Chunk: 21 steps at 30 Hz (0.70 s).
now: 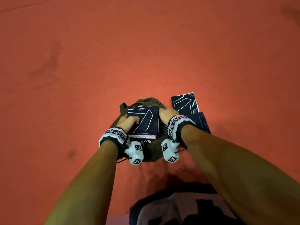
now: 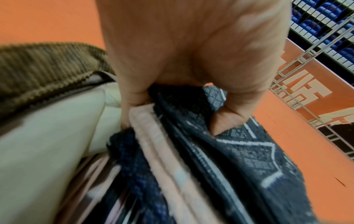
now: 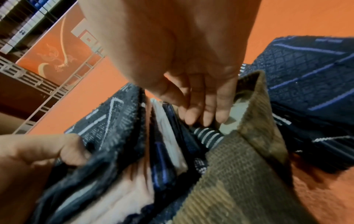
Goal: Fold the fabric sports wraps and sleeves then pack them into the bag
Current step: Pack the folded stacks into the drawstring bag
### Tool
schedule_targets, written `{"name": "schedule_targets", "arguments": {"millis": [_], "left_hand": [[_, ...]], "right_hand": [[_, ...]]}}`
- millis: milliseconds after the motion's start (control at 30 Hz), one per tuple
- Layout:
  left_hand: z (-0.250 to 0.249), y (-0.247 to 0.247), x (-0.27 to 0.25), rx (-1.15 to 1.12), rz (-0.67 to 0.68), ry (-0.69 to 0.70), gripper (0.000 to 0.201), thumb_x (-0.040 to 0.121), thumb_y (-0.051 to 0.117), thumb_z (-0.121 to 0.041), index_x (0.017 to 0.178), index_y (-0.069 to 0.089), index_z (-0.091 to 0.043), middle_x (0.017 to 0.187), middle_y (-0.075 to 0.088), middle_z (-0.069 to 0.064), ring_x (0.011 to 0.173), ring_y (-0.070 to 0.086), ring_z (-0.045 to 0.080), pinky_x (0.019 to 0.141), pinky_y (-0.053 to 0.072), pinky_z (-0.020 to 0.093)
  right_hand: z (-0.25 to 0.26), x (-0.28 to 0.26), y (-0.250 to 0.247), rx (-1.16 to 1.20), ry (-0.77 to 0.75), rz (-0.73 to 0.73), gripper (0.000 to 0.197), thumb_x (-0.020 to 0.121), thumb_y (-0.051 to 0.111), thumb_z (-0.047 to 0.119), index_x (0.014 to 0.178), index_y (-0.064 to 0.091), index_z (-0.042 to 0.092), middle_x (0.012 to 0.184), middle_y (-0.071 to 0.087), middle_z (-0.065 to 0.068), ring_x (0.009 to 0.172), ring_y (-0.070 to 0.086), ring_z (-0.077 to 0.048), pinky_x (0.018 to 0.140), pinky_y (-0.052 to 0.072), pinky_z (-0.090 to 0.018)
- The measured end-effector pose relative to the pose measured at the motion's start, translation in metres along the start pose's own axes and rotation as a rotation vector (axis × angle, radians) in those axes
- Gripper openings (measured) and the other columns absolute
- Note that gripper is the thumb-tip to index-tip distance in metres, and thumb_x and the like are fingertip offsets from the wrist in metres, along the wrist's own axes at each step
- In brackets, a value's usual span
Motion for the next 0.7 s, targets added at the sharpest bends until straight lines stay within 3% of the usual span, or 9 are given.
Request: {"name": "schedule_targets", "arguments": {"millis": [67, 200, 333, 433, 533, 600, 633, 667, 700], "left_hand": [[0.001, -0.001, -0.001, 0.001, -0.005, 0.001, 0.038, 0.071, 0.064, -0.008, 0.109, 0.068, -0.007, 0.090, 0.071, 0.009, 0.078, 0.065, 0.024, 0.065, 0.049, 0.028], [0.001, -0.001, -0.002, -0.007, -0.003, 0.002, 0.035, 0.074, 0.063, -0.006, 0.109, 0.068, -0.008, 0.090, 0.072, 0.009, 0.078, 0.066, 0.024, 0.066, 0.051, 0.028], [0.003, -0.002, -0.002, -0.012, 0.016, -0.001, 0.040, 0.067, 0.066, -0.012, 0.107, 0.069, -0.011, 0.096, 0.075, 0.010, 0.084, 0.069, 0.025, 0.071, 0.054, 0.031], [0.003, -0.002, -0.001, -0.019, 0.013, 0.009, 0.033, 0.072, 0.065, -0.010, 0.105, 0.069, -0.012, 0.093, 0.074, 0.008, 0.082, 0.069, 0.025, 0.070, 0.054, 0.031], [0.003, -0.003, 0.000, -0.016, 0.018, 0.006, 0.030, 0.074, 0.064, -0.008, 0.103, 0.069, -0.012, 0.092, 0.075, 0.009, 0.081, 0.069, 0.025, 0.071, 0.055, 0.030], [0.004, -0.004, 0.002, -0.005, 0.031, 0.001, 0.030, 0.073, 0.065, -0.009, 0.103, 0.069, -0.013, 0.094, 0.075, 0.010, 0.084, 0.070, 0.027, 0.074, 0.056, 0.032], [0.004, -0.004, 0.002, -0.001, 0.035, -0.002, 0.032, 0.072, 0.065, -0.009, 0.103, 0.070, -0.012, 0.095, 0.076, 0.011, 0.086, 0.071, 0.028, 0.077, 0.057, 0.033], [0.003, -0.005, 0.002, -0.006, 0.034, -0.005, 0.034, 0.070, 0.066, -0.010, 0.103, 0.070, -0.012, 0.096, 0.076, 0.011, 0.088, 0.071, 0.028, 0.079, 0.058, 0.035], [0.003, -0.005, 0.004, -0.018, 0.031, -0.005, 0.037, 0.067, 0.067, -0.012, 0.104, 0.070, -0.012, 0.097, 0.076, 0.012, 0.089, 0.072, 0.029, 0.081, 0.058, 0.037]], "right_hand": [[-0.008, -0.002, 0.001, -0.080, 0.016, 0.031, 0.031, 0.101, 0.044, 0.022, 0.077, 0.053, 0.006, 0.077, 0.054, -0.010, 0.068, 0.051, -0.025, 0.070, 0.041, -0.030], [-0.013, -0.004, 0.004, -0.210, 0.006, 0.049, 0.038, 0.100, 0.051, 0.028, 0.067, 0.049, 0.008, 0.074, 0.054, -0.008, 0.060, 0.049, -0.020, 0.066, 0.044, -0.031], [-0.012, -0.004, 0.007, -0.317, -0.025, 0.137, 0.039, 0.103, 0.044, 0.040, 0.088, 0.061, 0.009, 0.093, 0.064, -0.011, 0.067, 0.054, -0.021, 0.068, 0.044, -0.030], [-0.009, -0.001, 0.012, -0.336, -0.051, 0.148, 0.033, 0.102, 0.045, 0.028, 0.117, 0.064, 0.005, 0.122, 0.064, -0.013, 0.098, 0.063, -0.030, 0.084, 0.049, -0.034], [-0.001, 0.006, 0.016, -0.336, -0.089, 0.067, 0.041, 0.095, 0.047, 0.016, 0.134, 0.054, 0.004, 0.151, 0.040, -0.011, 0.130, 0.047, -0.034, 0.104, 0.041, -0.038], [0.007, 0.007, 0.013, -0.305, -0.135, 0.047, 0.051, 0.093, 0.045, 0.008, 0.144, 0.045, 0.006, 0.165, 0.017, -0.008, 0.148, 0.025, -0.031, 0.118, 0.030, -0.042], [0.012, 0.006, 0.010, -0.294, -0.154, 0.051, 0.054, 0.093, 0.044, 0.005, 0.147, 0.042, 0.007, 0.166, 0.016, -0.008, 0.150, 0.021, -0.031, 0.119, 0.028, -0.043], [0.015, 0.007, 0.007, -0.286, -0.165, 0.053, 0.051, 0.093, 0.043, 0.005, 0.145, 0.045, 0.007, 0.161, 0.029, -0.012, 0.143, 0.034, -0.032, 0.114, 0.036, -0.041], [0.016, 0.008, 0.004, -0.273, -0.164, 0.048, 0.043, 0.094, 0.043, 0.008, 0.137, 0.053, 0.007, 0.147, 0.048, -0.015, 0.123, 0.053, -0.033, 0.100, 0.046, -0.037]]}}
Point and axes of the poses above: each hand's wrist, its own x-axis towards the middle knuckle, its own y-axis out of the palm, z = x × y, the point moved 2 cm from there along x, towards the middle knuckle
